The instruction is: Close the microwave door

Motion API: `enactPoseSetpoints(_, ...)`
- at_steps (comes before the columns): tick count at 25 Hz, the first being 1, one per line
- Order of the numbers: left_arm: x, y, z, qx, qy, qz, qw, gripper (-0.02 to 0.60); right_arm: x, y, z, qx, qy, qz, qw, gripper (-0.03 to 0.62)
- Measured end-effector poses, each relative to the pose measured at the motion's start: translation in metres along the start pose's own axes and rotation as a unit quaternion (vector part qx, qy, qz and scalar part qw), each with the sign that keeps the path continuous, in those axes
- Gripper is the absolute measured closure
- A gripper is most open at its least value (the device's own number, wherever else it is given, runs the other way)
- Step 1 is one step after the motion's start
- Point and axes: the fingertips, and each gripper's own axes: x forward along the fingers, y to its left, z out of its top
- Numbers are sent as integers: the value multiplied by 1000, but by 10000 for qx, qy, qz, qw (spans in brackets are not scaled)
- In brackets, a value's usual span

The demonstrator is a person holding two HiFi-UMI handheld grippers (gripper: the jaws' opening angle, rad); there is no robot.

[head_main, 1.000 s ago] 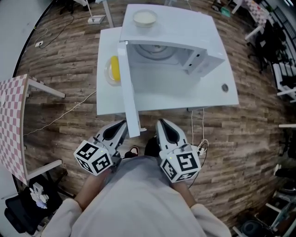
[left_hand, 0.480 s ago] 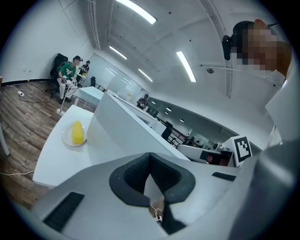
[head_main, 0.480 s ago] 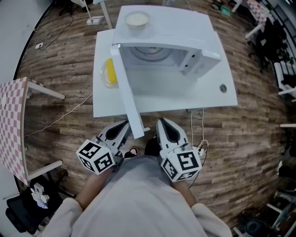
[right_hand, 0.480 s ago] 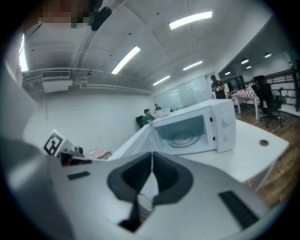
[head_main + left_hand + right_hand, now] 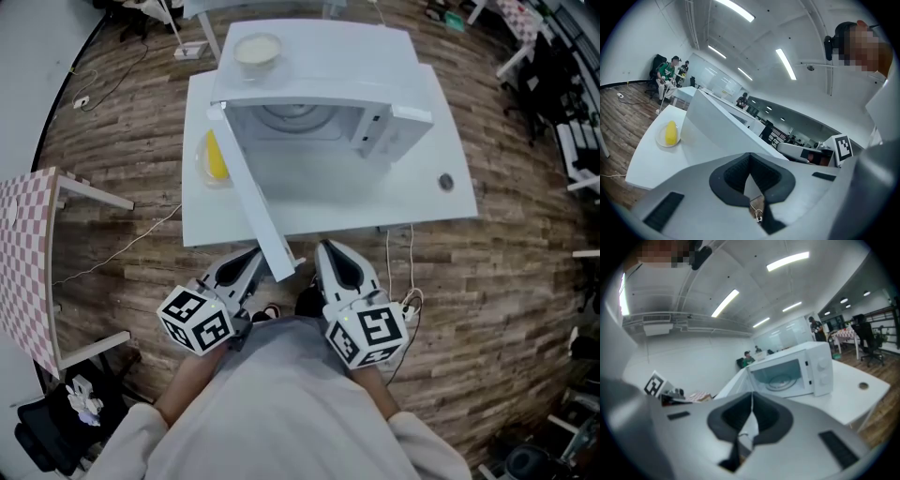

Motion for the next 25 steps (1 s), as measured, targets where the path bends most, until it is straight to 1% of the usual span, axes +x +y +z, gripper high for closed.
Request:
enactPoseSetpoints(3,7,-5,0,39,22,24,10000,568,0,-3,5,-28,0,129,9999,571)
enactPoseSetpoints(7,20,-13,4,223,-49,24,9997,568,2,-7,6,-175,121,343,9992,571)
enactPoseSetpoints(14,41,-21,11,213,-269,-16,9994,568,6,-20,2,-473,418,541,9965,571)
enactPoseSetpoints(19,52,-25,18,245,-397,2,9989,568,10,-28,6,-609,464,654,9949,571)
enactPoseSetpoints(25,58,-31,21,311,-452,35,9985,568,10,-35,12,-680,496,771,9935,571)
